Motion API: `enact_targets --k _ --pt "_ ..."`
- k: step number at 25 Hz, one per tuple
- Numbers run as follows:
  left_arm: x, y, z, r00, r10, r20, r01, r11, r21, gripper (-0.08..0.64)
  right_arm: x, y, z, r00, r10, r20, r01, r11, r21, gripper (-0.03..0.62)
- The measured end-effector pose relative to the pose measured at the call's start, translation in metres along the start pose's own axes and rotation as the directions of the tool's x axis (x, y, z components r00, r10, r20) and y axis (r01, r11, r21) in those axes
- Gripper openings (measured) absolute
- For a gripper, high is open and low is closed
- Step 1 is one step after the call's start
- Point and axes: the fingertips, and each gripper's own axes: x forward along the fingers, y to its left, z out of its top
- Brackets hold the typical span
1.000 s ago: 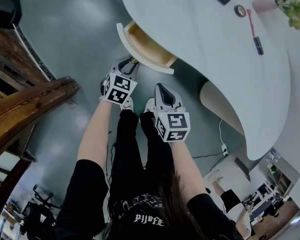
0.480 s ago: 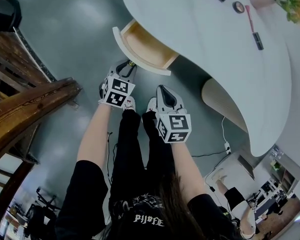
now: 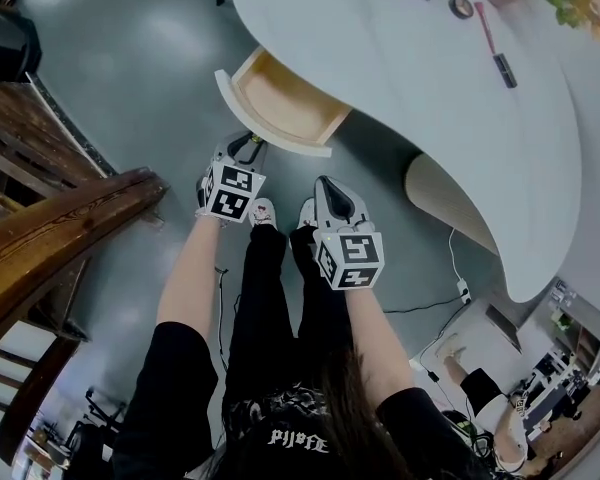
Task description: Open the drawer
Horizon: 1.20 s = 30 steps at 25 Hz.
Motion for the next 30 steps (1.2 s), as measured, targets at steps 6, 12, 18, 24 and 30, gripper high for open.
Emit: enact_targets --k 6,12,18,24,30 --pt "-0.005 0.000 -0.006 1.000 -0.007 -0.015 0.007 1.000 -0.001 0.118 -0.007 0.003 -0.003 1.000 -0.021 0.001 0.021 1.000 0.020 0.028" --pt "-0.009 0.000 -0.011 1.000 -0.003 -0.019 0.003 1.000 -0.002 0.118 -0.013 0.013 -0.005 1.000 -0.011 0.008 0.011 0.999 0.047 0.028" --pt "-0.014 0.000 -0.015 1.000 -0.012 -0.016 0.011 1.000 -0.011 0.118 -0.016 0.022 -0.011 1.000 -0.025 0.001 0.025 0.998 0.066 0.028" --pt "-0.019 0.001 -0.020 0.999 -0.039 -0.018 0.038 0.999 -0.035 0.118 -0.016 0.028 -0.011 0.999 -0.039 0.011 0.038 0.996 0.084 0.028" --pt "-0.023 0.001 -0.024 0.999 -0.047 -0.027 0.046 0.998 -0.032 0.118 -0.015 0.034 -0.012 0.999 -0.044 0.006 0.043 0.995 0.095 0.028"
